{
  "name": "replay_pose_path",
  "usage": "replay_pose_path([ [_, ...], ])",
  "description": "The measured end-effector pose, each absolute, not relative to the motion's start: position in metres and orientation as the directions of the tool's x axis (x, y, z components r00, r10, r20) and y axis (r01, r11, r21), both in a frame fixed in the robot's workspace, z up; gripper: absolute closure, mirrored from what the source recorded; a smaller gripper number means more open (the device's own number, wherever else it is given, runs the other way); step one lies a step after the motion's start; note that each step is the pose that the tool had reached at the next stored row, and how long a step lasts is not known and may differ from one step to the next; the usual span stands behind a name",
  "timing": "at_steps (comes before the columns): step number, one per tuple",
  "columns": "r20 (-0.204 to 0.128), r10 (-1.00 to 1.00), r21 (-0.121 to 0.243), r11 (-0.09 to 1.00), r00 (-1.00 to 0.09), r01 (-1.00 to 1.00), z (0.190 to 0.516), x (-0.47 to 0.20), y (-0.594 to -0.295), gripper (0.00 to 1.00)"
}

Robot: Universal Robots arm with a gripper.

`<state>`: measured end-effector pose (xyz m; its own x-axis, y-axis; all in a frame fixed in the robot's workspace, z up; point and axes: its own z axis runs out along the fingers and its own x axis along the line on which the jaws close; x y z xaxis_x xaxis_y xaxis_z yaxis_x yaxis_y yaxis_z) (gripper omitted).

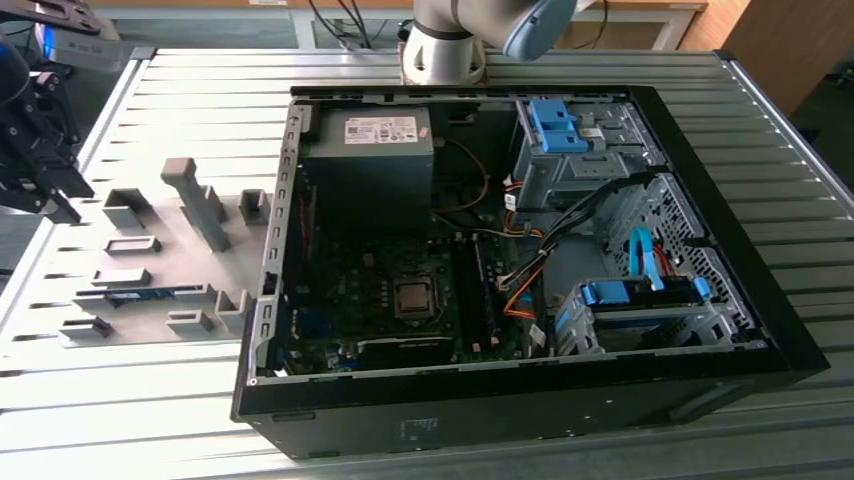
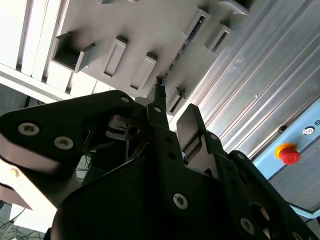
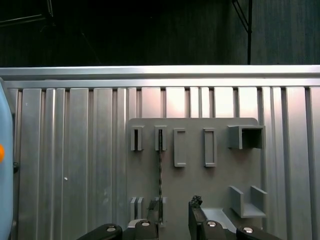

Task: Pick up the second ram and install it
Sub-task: 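Pick up the second ram and move it above second insertion slot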

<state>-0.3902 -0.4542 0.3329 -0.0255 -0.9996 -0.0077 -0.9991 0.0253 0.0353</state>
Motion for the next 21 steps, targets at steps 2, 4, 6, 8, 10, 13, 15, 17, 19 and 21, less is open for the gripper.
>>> replay_pose_path([
  [2, -0.008, -1.0, 0.035, 0.025, -0.025, -0.999, 0.331, -0.392, -0.454, 0.63],
  [4, -0.007, -1.0, 0.038, 0.025, -0.025, -0.999, 0.328, -0.392, -0.454, 0.63],
  [6, -0.007, -1.0, 0.04, 0.025, -0.025, -0.999, 0.324, -0.392, -0.456, 0.63],
  [8, -0.007, -1.0, 0.041, 0.025, -0.025, -0.999, 0.321, -0.392, -0.457, 0.63],
  [10, -0.007, -1.0, 0.041, 0.025, -0.025, -0.999, 0.317, -0.392, -0.458, 0.63],
  [13, -0.007, -1.0, 0.041, 0.024, -0.024, -0.999, 0.313, -0.392, -0.459, 0.63],
  [15, -0.007, -1.0, 0.042, 0.013, -0.014, -0.999, 0.309, -0.392, -0.459, 0.63],
  [17, -0.007, -1.0, 0.042, -0.014, 0.014, -0.999, 0.306, -0.392, -0.459, 0.63],
  [19, -0.007, -0.999, 0.043, -0.035, 0.035, -0.998, 0.305, -0.392, -0.459, 0.63],
  [21, -0.007, -0.999, 0.042, -0.035, 0.035, -0.998, 0.305, -0.392, -0.459, 0.63],
])
